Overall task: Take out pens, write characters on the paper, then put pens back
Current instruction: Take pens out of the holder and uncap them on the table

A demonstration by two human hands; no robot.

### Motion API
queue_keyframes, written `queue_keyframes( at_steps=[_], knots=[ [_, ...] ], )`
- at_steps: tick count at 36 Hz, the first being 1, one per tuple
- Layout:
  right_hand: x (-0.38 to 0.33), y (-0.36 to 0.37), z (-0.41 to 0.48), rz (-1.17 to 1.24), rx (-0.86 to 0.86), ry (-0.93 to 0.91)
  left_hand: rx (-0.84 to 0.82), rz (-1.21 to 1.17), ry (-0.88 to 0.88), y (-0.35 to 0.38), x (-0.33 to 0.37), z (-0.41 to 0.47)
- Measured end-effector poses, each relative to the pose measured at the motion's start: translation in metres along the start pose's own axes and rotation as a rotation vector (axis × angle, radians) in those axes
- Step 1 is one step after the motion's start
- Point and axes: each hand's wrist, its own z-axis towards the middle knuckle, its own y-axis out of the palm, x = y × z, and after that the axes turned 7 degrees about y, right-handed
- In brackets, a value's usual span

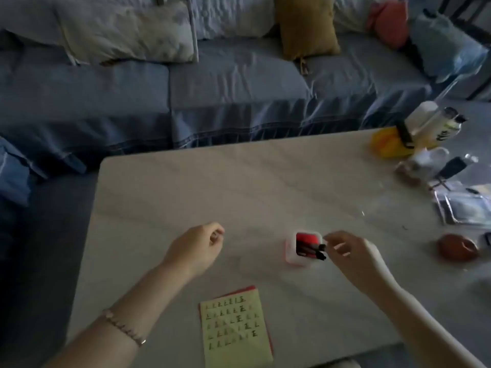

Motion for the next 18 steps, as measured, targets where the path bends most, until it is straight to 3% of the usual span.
queue_keyframes(
  at_steps=[9, 18],
  knots=[
    [0.086, 0.103, 0.057, -0.141, 0.225, 0.022, -0.013, -0.125, 0.119, 0.136, -0.051, 0.027],
    [0.106, 0.136, 0.079, -0.197, 0.462, -0.037, 0.113, -0.234, 0.210, 0.193, -0.071, 0.052]
  ],
)
